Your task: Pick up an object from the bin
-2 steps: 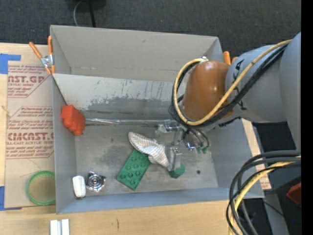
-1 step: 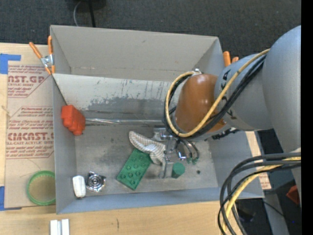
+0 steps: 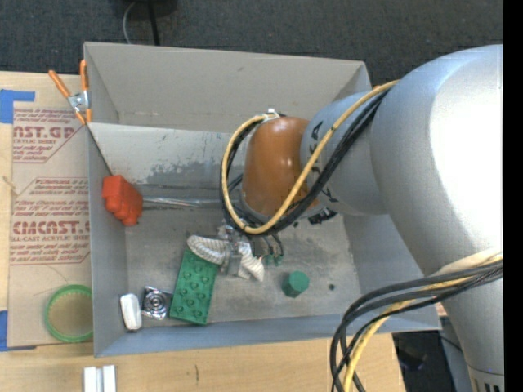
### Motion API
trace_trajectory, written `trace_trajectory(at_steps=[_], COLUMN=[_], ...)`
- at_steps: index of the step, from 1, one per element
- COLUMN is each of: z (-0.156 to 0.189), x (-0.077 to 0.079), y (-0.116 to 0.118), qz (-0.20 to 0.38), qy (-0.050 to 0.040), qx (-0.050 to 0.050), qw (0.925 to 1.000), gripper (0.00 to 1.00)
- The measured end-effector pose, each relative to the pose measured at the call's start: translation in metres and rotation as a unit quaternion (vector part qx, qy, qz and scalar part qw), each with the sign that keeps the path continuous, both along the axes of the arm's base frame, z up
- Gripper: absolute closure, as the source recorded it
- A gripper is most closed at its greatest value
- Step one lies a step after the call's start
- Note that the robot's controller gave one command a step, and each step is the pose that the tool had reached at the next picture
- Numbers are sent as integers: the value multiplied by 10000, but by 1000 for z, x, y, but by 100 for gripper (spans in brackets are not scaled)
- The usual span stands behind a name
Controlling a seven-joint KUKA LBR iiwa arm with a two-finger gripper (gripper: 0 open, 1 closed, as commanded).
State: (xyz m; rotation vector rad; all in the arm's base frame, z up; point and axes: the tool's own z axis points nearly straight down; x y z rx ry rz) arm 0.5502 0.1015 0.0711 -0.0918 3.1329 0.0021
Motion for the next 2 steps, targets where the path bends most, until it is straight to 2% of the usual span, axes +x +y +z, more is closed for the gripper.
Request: trace_trajectory(at_steps=[1, 2], z=[0, 133], x=[0, 7], y=[0, 2], qz=[-1, -175], qy=[0, -16], qx=[0, 6], qw=[10000, 9998], gripper=[100, 100])
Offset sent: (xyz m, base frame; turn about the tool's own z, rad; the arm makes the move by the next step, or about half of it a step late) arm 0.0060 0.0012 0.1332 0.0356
